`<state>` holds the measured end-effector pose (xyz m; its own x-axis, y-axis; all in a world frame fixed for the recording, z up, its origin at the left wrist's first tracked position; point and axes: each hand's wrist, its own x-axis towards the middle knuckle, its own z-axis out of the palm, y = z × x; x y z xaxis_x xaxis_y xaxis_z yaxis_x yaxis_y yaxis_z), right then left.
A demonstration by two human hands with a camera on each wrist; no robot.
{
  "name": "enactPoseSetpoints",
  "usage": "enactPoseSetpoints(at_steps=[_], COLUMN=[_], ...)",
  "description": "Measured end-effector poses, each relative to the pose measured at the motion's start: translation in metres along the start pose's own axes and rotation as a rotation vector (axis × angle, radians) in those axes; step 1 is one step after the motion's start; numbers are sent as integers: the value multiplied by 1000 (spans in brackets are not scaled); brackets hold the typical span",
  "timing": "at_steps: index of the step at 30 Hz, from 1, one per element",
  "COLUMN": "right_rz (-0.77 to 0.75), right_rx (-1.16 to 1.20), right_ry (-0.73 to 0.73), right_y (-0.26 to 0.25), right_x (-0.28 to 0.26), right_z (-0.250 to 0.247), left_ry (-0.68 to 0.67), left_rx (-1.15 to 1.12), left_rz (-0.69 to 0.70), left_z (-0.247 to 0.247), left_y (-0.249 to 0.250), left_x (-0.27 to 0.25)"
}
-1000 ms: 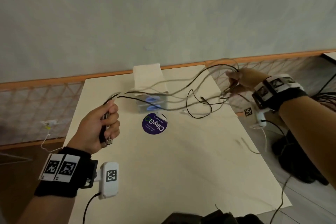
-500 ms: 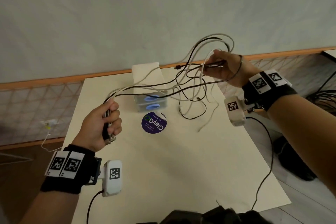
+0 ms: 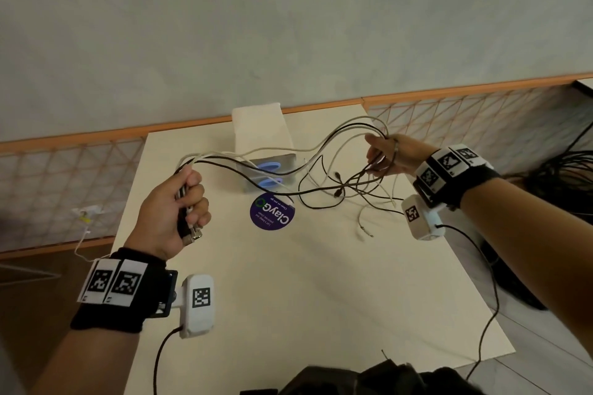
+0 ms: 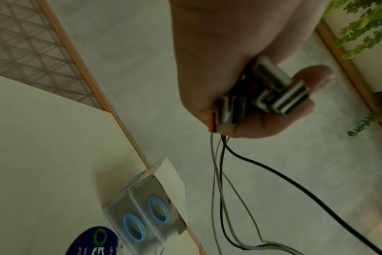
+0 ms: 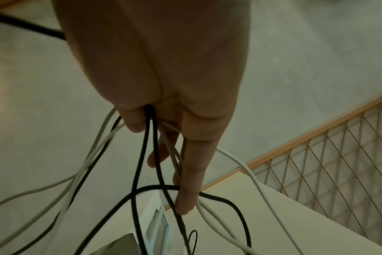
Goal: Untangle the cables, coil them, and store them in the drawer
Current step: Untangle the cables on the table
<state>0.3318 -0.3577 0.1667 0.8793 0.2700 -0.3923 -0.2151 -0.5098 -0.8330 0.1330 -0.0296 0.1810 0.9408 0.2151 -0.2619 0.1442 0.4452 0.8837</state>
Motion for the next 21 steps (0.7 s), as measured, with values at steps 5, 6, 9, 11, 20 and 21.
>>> enactPoseSetpoints(at_steps=[5, 6, 9, 11, 20, 21], right_rz=[-6, 8, 75, 117, 214, 224], right_rx=[-65, -128, -306, -336, -752, -772], right_ry=[0, 3, -9, -23, 96, 99], right_y=[-9, -10, -12, -9, 4, 4], right_x=[-3, -4, -6, -3, -17, -19], right_z=[3, 4, 4, 1, -29, -30], left_ry=[15, 18, 24, 36, 127, 126], left_rx=[-14, -19, -37, -69, -241, -235], left_rz=[10, 7, 11, 41, 227, 230], left_z=[-1, -2, -5, -9, -32, -30], left_y=[-1, -1, -2, -2, 10, 8], left_x=[3, 3, 4, 4, 4, 5])
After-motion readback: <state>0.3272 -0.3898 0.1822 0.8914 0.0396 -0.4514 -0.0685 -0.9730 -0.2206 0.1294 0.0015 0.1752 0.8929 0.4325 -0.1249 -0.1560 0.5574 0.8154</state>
